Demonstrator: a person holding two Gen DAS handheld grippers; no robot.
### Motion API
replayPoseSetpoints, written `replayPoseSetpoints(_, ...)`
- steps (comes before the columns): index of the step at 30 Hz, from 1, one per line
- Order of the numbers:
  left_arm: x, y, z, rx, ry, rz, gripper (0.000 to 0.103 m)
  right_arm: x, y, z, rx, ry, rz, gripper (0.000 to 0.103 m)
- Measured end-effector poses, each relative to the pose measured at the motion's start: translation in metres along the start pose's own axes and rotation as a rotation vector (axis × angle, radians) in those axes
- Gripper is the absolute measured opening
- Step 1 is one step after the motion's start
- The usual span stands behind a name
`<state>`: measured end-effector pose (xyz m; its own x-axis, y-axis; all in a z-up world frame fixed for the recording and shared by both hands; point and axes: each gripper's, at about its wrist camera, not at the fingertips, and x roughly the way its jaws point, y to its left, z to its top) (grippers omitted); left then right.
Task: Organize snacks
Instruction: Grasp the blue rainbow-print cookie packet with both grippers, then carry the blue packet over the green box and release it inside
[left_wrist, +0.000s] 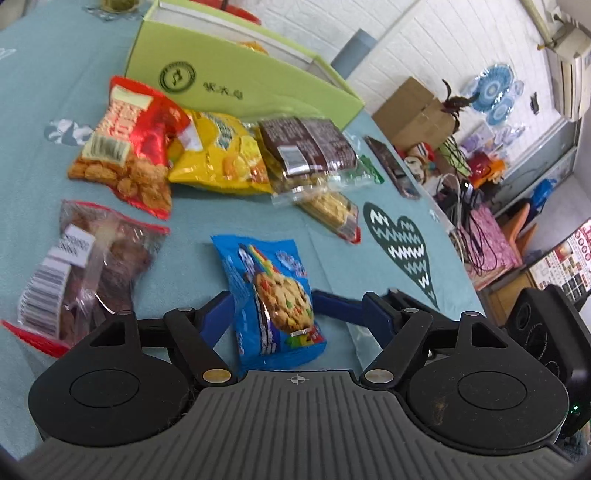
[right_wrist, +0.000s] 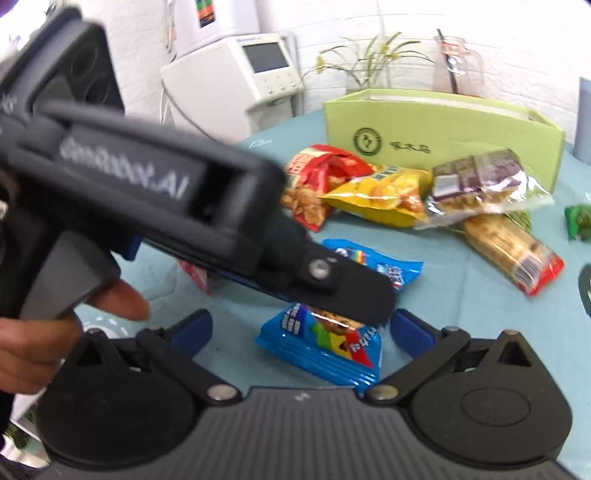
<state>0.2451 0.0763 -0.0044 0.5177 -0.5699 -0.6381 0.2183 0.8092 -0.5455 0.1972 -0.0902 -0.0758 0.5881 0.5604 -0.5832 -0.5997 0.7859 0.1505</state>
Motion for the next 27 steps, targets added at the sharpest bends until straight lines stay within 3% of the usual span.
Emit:
replayPoseSetpoints(5, 0.003, -0.001, 0.013, 0.016, -0.005, 0.020, 0.064, -0.004, -0.013, 0.006, 0.080, -0.042, -0.029, 0.102)
replayPoseSetpoints(6, 0.007, 0.000, 0.012, 0.020, 0.012, 0.030, 0.063, -0.002, -0.014, 0.007, 0.078, -0.039, -0.028, 0.098)
replayPoseSetpoints(7, 0.012, 0.000, 0.010, 0.022, 0.031, 0.038, 0.060, 0.000, -0.014, 0.007, 0.070, -0.031, -0.034, 0.087)
replayPoseSetpoints(9, 0.017, 0.001, 0.006, 0.038, 0.046, 0.054, 0.031, 0.000, -0.009, 0.007, 0.004, -0.039, -0.085, 0.075)
replayPoseSetpoints(10, 0.018, 0.002, 0.003, 0.040, 0.048, 0.043, 0.022, -0.001, -0.007, 0.007, -0.013, -0.041, -0.102, 0.061)
replayPoseSetpoints(12, 0.017, 0.003, 0.005, 0.019, 0.036, 0.040, 0.014, -0.004, -0.011, 0.012, 0.004, -0.047, -0.098, 0.056)
replayPoseSetpoints(19, 0.000, -0.011, 0.051, 0.029, -0.061, -0.031, 0.017, -0.017, -0.010, 0.049, -0.085, -0.144, -0.153, 0.056)
replayPoseSetpoints(27, 0.002, -0.011, 0.175, 0.100, -0.222, 0.045, 0.021, 0.029, -0.053, 0.167, -0.165, -0.264, -0.138, 0.060)
